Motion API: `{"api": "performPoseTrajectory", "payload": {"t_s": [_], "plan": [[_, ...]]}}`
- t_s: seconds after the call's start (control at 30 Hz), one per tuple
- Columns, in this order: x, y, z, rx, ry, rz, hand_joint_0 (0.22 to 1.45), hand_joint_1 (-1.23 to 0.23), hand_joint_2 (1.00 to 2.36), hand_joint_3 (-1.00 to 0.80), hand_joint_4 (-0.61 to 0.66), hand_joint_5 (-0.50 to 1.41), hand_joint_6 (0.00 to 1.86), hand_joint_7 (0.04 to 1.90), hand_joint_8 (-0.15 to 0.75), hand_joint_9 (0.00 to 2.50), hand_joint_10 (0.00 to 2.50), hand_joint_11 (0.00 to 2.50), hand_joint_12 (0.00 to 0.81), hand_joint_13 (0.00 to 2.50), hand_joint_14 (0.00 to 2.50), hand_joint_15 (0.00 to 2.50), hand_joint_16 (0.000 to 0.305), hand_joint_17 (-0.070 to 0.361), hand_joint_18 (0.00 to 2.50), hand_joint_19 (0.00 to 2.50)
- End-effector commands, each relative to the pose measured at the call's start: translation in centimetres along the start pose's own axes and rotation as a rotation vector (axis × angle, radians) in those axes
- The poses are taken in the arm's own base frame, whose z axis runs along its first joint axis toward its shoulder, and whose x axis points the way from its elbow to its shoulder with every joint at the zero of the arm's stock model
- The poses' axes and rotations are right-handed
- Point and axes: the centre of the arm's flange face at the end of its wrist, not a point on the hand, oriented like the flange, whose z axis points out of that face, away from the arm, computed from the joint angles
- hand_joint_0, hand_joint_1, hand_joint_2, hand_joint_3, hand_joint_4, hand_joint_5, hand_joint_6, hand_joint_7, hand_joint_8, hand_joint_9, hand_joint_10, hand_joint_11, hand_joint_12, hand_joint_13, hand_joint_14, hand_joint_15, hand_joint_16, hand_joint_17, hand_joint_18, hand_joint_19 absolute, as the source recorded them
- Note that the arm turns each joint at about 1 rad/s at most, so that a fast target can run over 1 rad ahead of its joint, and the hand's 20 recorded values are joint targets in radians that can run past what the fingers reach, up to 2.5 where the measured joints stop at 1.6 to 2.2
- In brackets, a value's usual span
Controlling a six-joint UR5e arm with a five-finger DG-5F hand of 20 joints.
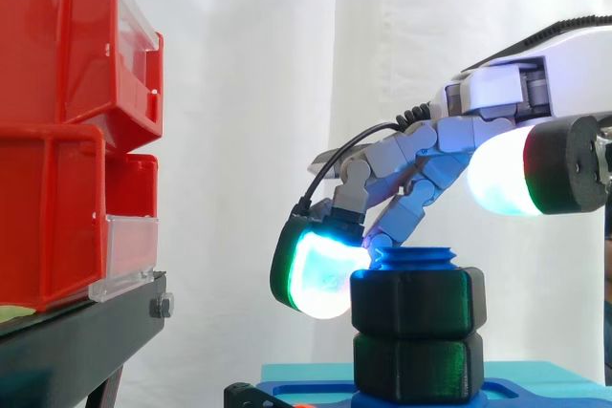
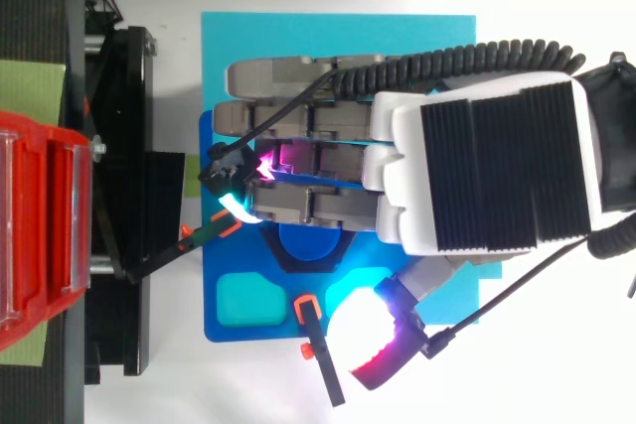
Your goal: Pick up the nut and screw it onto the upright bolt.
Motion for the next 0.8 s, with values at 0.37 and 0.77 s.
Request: {"api": "performPoseTrajectory", "payload": {"t_s": [0.37, 0.77], "plan": [[0.0, -1.0, -0.4, 0.006, 0.003, 0.001, 0.50, -0.02, 1.00, -0.50, 0.20, 0.00, 0.50, 1.42, 0.248, 0.55, 0.00, 0.00, 0.338, 0.29, 0.00, 0.00, 0.038, 0.085, 0.00, 0.00], [0.1, -1.9, -0.8, 0.004, 0.004, -0.001, 0.52, -0.08, 1.00, -0.50, 0.11, 0.04, 0.62, 1.25, 0.251, 0.98, 0.00, 0.00, 0.257, 0.63, 0.00, 0.00, 0.026, 0.060, 0.26, 0.00]]}}
